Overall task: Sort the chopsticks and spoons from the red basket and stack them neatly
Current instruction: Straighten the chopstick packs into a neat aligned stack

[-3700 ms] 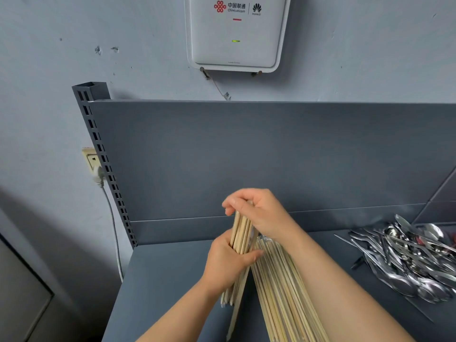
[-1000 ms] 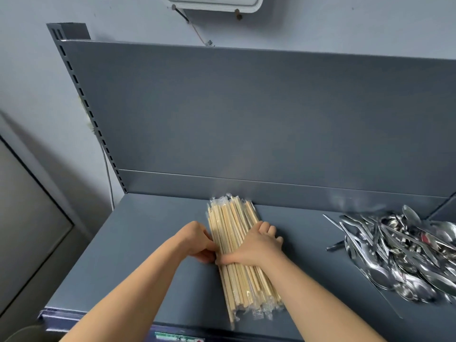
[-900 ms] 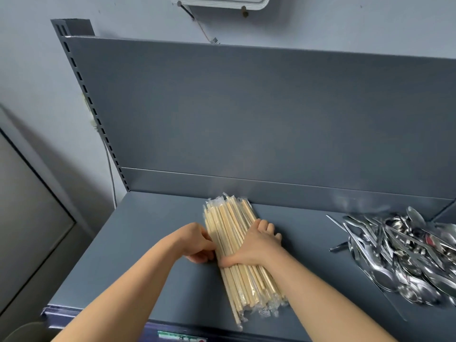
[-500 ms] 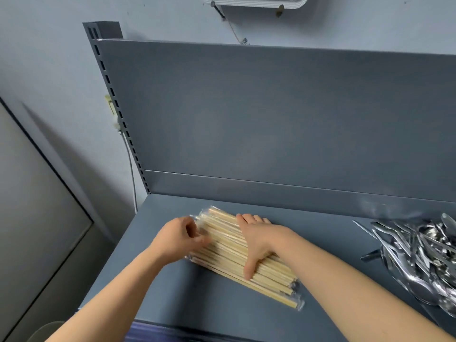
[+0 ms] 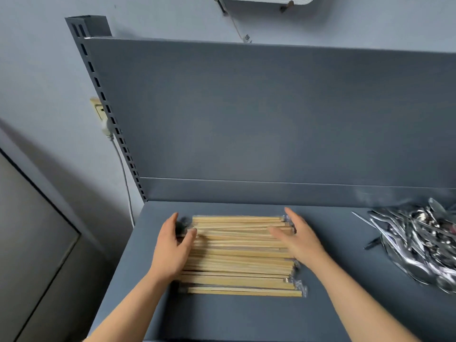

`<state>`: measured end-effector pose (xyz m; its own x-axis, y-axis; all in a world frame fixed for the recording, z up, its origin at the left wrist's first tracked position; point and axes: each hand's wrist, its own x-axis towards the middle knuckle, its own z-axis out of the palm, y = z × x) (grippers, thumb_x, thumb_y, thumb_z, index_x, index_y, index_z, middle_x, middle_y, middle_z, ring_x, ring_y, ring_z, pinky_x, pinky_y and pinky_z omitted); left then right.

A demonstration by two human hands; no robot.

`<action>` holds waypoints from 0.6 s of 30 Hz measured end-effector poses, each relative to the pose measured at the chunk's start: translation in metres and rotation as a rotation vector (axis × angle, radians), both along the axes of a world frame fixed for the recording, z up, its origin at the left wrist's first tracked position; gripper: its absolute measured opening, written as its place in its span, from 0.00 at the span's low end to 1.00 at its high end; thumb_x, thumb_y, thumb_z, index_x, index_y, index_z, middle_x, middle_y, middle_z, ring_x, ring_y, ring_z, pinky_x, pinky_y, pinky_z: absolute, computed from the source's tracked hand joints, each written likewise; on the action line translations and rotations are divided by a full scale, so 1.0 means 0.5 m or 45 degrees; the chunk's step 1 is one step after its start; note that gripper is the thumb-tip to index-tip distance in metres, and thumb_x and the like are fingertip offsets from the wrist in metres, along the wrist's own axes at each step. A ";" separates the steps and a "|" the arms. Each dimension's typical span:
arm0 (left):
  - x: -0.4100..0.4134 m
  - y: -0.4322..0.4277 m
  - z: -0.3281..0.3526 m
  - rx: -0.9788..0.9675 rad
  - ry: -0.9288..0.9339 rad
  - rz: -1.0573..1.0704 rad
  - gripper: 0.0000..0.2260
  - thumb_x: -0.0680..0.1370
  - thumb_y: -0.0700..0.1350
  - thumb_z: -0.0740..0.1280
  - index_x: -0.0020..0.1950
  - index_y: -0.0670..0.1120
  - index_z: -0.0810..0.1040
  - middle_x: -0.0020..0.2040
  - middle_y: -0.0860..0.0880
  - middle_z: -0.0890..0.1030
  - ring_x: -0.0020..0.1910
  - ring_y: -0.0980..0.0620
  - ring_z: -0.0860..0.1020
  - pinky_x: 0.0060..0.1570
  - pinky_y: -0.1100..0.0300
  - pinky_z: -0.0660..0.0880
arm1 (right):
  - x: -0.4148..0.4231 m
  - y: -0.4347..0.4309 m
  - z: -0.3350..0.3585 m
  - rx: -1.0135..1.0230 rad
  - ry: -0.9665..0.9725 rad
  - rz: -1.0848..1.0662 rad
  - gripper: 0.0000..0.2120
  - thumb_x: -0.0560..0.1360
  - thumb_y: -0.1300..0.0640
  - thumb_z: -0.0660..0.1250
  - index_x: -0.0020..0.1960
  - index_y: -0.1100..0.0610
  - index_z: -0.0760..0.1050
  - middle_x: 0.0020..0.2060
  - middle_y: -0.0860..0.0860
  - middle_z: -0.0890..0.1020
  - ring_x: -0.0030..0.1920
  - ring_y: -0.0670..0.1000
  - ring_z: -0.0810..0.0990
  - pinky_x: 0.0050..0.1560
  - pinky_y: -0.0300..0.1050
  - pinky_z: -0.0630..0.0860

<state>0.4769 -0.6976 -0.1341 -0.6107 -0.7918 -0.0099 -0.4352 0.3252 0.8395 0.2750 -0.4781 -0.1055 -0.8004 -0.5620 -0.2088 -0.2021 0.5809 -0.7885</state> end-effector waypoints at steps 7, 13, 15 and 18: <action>-0.033 0.045 -0.023 0.222 0.004 -0.077 0.26 0.82 0.49 0.59 0.79 0.49 0.55 0.78 0.53 0.59 0.78 0.50 0.53 0.76 0.50 0.51 | 0.052 -0.012 -0.056 -0.456 -0.254 -0.239 0.23 0.83 0.49 0.56 0.76 0.47 0.60 0.75 0.41 0.63 0.70 0.38 0.62 0.67 0.36 0.58; -0.026 0.040 -0.009 -0.382 -0.230 -0.115 0.25 0.83 0.50 0.57 0.78 0.44 0.58 0.79 0.47 0.57 0.78 0.49 0.52 0.76 0.51 0.43 | 0.027 -0.004 -0.049 0.250 0.369 0.121 0.27 0.84 0.49 0.49 0.80 0.54 0.47 0.79 0.46 0.46 0.78 0.45 0.41 0.74 0.39 0.40; -0.029 0.061 0.005 -0.769 -0.359 -0.249 0.26 0.82 0.56 0.52 0.76 0.45 0.63 0.77 0.48 0.61 0.78 0.48 0.55 0.74 0.49 0.40 | 0.047 -0.021 -0.047 0.389 0.671 0.249 0.29 0.83 0.46 0.47 0.80 0.55 0.44 0.79 0.47 0.43 0.77 0.46 0.37 0.75 0.41 0.35; -0.038 0.098 0.005 -0.949 -0.527 -0.536 0.32 0.79 0.61 0.44 0.76 0.45 0.65 0.75 0.48 0.65 0.76 0.46 0.61 0.73 0.48 0.44 | 0.083 -0.045 -0.065 0.494 0.841 0.446 0.31 0.82 0.41 0.44 0.80 0.54 0.42 0.79 0.47 0.42 0.77 0.45 0.37 0.75 0.44 0.32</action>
